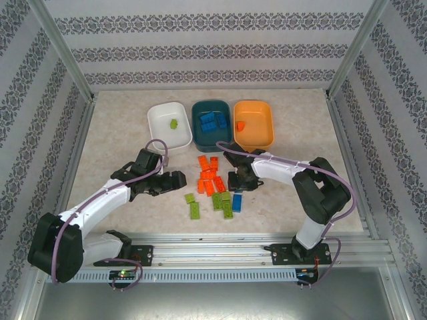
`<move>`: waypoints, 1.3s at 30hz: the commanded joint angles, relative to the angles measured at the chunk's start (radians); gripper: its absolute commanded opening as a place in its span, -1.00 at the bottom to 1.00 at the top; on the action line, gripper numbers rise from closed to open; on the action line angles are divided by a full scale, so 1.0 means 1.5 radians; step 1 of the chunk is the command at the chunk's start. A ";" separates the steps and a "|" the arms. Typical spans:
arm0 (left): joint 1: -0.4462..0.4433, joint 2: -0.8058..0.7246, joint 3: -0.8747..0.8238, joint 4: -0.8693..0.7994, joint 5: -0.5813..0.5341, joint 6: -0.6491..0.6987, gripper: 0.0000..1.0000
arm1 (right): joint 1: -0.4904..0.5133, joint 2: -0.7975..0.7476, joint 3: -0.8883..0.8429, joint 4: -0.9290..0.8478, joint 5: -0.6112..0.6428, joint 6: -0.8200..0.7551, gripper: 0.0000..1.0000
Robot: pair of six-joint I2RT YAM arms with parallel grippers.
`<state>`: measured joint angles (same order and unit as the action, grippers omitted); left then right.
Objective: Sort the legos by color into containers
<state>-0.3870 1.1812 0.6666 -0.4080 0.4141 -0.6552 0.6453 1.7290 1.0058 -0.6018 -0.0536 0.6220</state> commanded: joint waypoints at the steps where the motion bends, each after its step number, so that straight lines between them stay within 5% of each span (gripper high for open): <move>1: -0.008 0.001 0.008 0.001 -0.003 0.015 0.60 | 0.001 -0.007 0.017 0.004 0.014 -0.006 -0.27; 10: -0.008 -0.005 -0.001 0.015 0.005 0.006 0.61 | 0.000 -0.096 0.058 -0.049 0.025 -0.007 -0.35; 19: -0.008 0.014 -0.007 0.046 0.031 -0.003 0.62 | -0.036 -0.095 0.239 -0.072 -0.018 -0.059 -0.34; 39: 0.005 0.003 -0.013 0.032 0.037 0.004 0.77 | -0.115 0.407 0.815 -0.125 -0.065 -0.109 -0.35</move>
<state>-0.3843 1.2018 0.6636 -0.3729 0.4534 -0.6590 0.4843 2.2696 2.1376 -0.7345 -0.1333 0.4767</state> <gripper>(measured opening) 0.882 0.326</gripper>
